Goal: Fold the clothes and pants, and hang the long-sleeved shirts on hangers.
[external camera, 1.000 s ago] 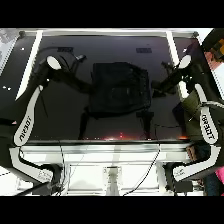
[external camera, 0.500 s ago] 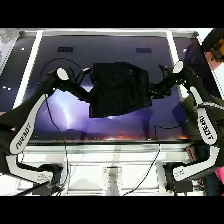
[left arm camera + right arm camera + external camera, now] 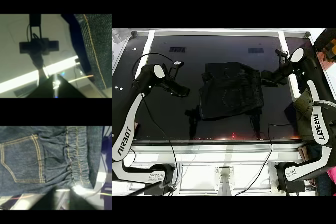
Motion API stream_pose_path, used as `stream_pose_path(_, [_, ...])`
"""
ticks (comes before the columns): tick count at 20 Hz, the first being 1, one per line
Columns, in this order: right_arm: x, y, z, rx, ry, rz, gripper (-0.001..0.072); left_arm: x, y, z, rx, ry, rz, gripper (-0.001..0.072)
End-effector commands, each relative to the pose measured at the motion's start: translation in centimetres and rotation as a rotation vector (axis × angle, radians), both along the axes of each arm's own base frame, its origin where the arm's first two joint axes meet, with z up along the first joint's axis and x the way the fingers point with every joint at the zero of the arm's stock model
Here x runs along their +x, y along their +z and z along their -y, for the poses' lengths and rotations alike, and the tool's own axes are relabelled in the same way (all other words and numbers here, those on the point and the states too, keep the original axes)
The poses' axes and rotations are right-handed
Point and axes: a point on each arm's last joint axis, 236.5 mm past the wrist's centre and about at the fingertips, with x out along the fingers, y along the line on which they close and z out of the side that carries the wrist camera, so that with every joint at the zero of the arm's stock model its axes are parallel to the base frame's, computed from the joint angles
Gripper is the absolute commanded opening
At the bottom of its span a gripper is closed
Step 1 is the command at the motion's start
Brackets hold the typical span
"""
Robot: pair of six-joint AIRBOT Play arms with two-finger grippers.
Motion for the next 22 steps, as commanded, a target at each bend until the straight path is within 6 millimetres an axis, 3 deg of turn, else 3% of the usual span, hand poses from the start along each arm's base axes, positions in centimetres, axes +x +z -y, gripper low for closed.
stream_pose_path(1, [1.4, 1.0, -0.3, 0.009, 0.02, 0.069, 0.003, 0.4, 0.9, 1.7, -0.101, 0.051, 0.01, 0.0009])
stream_pose_path(3, [2.5, 1.5, -1.6, 0.072, 0.007, 0.124, 0.0028, 1.2, 2.6, 4.2, -0.216, 0.069, 0.06, 0.0007])
stream_pose_path(5, [2.2, 1.4, -3.6, 0.167, 0.015, 0.147, 0.0028, 0.7, 3.9, 6.1, -0.311, 0.1, 0.1, 0.0006])
stream_pose_path(8, [-1.1, -0.6, -5.0, 0.259, -0.023, 0.131, 0.0028, -2.6, 4.0, 7.6, -0.415, 0.199, 0.111, 0.0007])
stream_pose_path(11, [-4.4, -2.2, -5.1, 0.311, -0.13, 0.148, 0.0028, -6.7, 4.1, 10.1, -0.576, 0.351, 0.116, 0.0007])
stream_pose_path(15, [-8.2, -3.7, -5.1, 0.412, -0.332, 0.179, 0.0029, -10.7, 2.4, 12.2, -0.742, 0.624, 0.1, 0.0009])
stream_pose_path(18, [-10.4, -5.6, -4.4, 0.444, -0.458, 0.152, 0.0031, -13.6, -0.7, 14.1, -0.781, 0.761, -0.023, 0.0014])
stream_pose_path(19, [-11.1, -6.5, -4.4, 0.445, -0.482, 0.119, 0.0042, -14.2, -1.5, 14.5, -0.775, 0.777, -0.042, 0.0105])
stream_pose_path(20, [-11.5, -7.2, -4.4, 0.439, -0.486, 0.101, 0.018, -14.2, -2.0, 14.7, -0.773, 0.792, -0.04, 0.0351])
stream_pose_path(21, [-11.8, -7.6, -4.4, 0.436, -0.488, 0.085, 0.0492, -13.8, -2.4, 14.7, -0.776, 0.825, -0.035, 0.0484])
stream_pose_path(22, [-11.9, -7.9, -4.5, 0.443, -0.51, 0.06, 0.0572, -13.0, -2.8, 14.3, -0.788, 0.879, -0.027, 0.0481])
